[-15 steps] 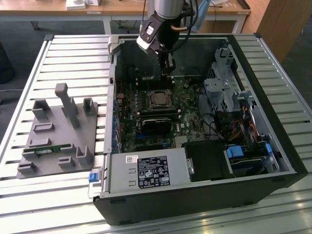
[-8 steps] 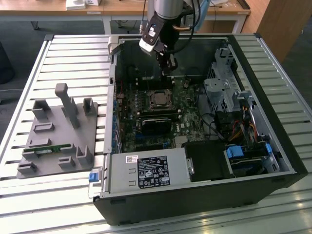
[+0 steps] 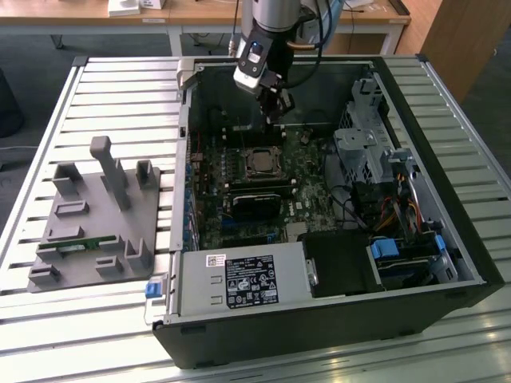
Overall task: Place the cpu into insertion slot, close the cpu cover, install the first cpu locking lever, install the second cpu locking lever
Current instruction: 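Install the first cpu locking lever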
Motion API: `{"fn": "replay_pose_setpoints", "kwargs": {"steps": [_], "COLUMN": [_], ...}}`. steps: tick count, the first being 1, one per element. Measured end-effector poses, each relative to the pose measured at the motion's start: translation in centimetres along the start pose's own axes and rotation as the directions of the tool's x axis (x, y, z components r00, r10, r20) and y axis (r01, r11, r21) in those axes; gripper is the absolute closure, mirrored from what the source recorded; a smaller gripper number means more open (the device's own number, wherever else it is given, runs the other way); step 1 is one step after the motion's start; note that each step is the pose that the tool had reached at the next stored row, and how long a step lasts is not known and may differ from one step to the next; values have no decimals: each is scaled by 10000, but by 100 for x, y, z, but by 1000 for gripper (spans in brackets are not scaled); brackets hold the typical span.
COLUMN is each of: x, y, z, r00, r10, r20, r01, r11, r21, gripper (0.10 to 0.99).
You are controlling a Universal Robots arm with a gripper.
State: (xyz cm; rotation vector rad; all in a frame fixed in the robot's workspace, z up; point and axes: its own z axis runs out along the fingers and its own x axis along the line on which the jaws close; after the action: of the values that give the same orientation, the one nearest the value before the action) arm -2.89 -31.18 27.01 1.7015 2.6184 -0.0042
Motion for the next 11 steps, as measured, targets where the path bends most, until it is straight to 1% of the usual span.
{"fn": "replay_pose_setpoints", "kwargs": {"steps": [3,6,9,11], "x": [0,0,0,0], "y": [0,0,0,0], "z": [2,3,5,6], "r00": [9985,9940,9867,9799], "r10": [-541,-1095,-1627,-1993], "r20": [-4,-8,-11,-12], "r01": [540,1095,1627,1993], "r11": [9985,9940,9867,9799], "r21": [-10,-20,-30,-36], "gripper": [980,980,980,980]}}
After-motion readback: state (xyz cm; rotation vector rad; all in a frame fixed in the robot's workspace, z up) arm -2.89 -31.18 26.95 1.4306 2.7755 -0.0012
